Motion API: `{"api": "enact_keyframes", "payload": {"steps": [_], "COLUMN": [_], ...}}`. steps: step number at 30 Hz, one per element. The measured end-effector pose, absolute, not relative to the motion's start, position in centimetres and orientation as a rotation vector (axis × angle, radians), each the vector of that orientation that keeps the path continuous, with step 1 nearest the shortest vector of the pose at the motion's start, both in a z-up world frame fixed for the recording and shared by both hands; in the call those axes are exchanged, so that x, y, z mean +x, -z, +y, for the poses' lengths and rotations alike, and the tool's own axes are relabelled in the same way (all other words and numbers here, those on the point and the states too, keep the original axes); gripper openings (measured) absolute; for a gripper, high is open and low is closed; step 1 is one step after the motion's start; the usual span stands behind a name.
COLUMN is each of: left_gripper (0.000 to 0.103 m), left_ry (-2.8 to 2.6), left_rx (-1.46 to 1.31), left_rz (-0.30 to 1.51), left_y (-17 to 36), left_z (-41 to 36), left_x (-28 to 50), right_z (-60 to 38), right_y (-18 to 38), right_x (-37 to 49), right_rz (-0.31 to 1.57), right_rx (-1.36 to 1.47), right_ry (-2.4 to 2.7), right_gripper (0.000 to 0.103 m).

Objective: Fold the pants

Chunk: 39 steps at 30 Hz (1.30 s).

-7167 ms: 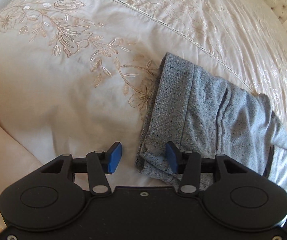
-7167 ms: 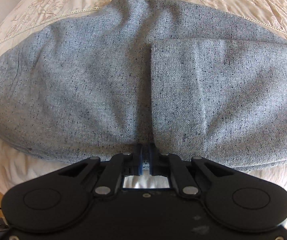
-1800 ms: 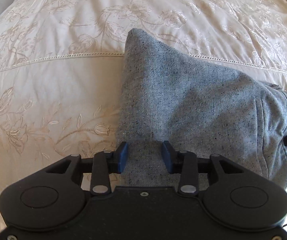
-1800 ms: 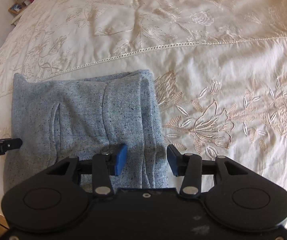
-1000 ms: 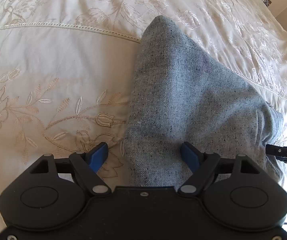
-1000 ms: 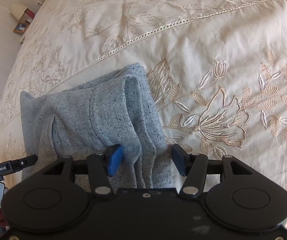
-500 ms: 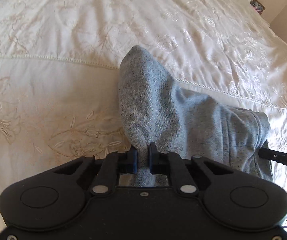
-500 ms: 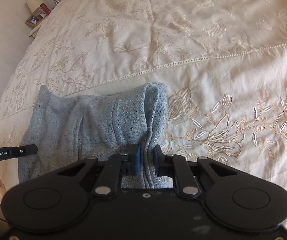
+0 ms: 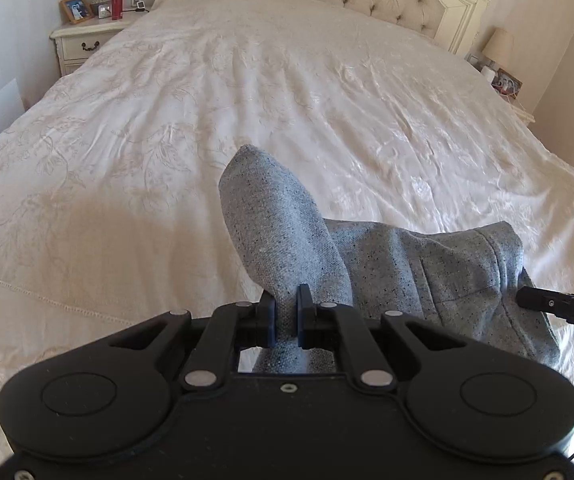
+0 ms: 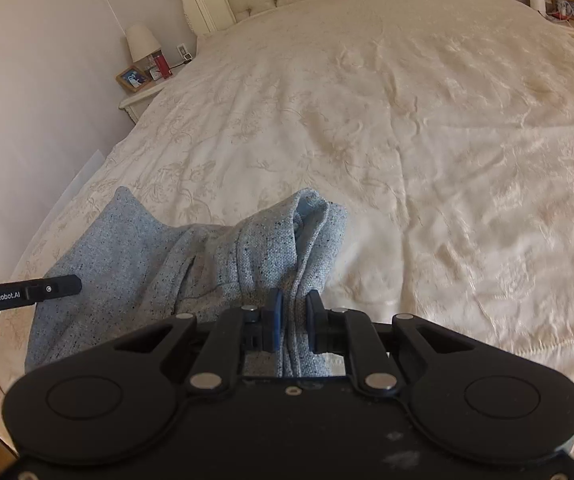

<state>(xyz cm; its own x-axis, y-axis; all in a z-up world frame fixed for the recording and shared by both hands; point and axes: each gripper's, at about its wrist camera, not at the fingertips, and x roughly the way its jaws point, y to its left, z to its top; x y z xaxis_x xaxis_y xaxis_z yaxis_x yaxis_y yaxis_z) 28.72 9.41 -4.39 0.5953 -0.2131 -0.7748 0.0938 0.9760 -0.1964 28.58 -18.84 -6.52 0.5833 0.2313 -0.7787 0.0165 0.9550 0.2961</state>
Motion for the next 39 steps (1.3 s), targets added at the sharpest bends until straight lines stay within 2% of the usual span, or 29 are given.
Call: {"api": "enact_keyframes", "payload": {"steps": [1,2,3,5,6,8,14,15,17,21,24,39], "left_gripper": [0.016,0.027,0.03,0.026,0.019,0.017,0.02,0.024,0.03,0.03,0.03,0.029], "left_ry": [0.163,0.13,0.069,-0.052,-0.113,-0.153,-0.036,-0.002,0.048,0.051,0.032,-0.063], "left_rx": [-0.144,-0.14,-0.131,-0.101,-0.082,-0.1,-0.06,-0.045,-0.007,0.043,0.008,-0.073], "left_rz": [0.934,0.962,1.003,1.078,1.119,1.149,1.064,1.061,1.092,1.216,1.22,1.092], "left_y": [4.9,5.7,7.2,9.9,11.2,12.1,11.2,11.4,12.6,16.3,16.0,7.2], "left_z": [9.7,10.0,10.4,11.4,11.9,12.6,10.2,9.6,8.4,7.6,8.4,7.3], "left_x": [30.0,31.2,32.5,33.8,34.1,33.8,31.1,30.8,30.3,29.7,29.0,25.0], "right_z": [-18.6,-18.5,-18.3,-18.3,-18.3,-18.0,-13.2,-12.3,-10.9,-9.8,-9.7,-12.0], "right_y": [7.1,8.1,9.4,11.8,12.6,12.3,11.6,12.1,13.8,17.4,16.4,5.4], "right_x": [30.1,31.5,32.7,34.5,34.8,34.3,32.9,32.7,32.4,31.1,30.6,25.6], "right_rz": [0.955,0.983,1.034,1.133,1.161,1.128,1.067,1.08,1.128,1.241,1.218,1.028], "right_rx": [0.287,0.282,0.262,0.212,0.198,0.22,0.18,0.16,0.11,0.042,0.039,0.172], "right_ry": [-0.113,-0.083,-0.021,0.088,0.122,0.112,-0.093,-0.119,-0.149,-0.141,-0.146,-0.023], "right_gripper": [0.015,0.022,0.023,0.022,0.022,0.022,0.022,0.022,0.022,0.018,0.019,0.024]}}
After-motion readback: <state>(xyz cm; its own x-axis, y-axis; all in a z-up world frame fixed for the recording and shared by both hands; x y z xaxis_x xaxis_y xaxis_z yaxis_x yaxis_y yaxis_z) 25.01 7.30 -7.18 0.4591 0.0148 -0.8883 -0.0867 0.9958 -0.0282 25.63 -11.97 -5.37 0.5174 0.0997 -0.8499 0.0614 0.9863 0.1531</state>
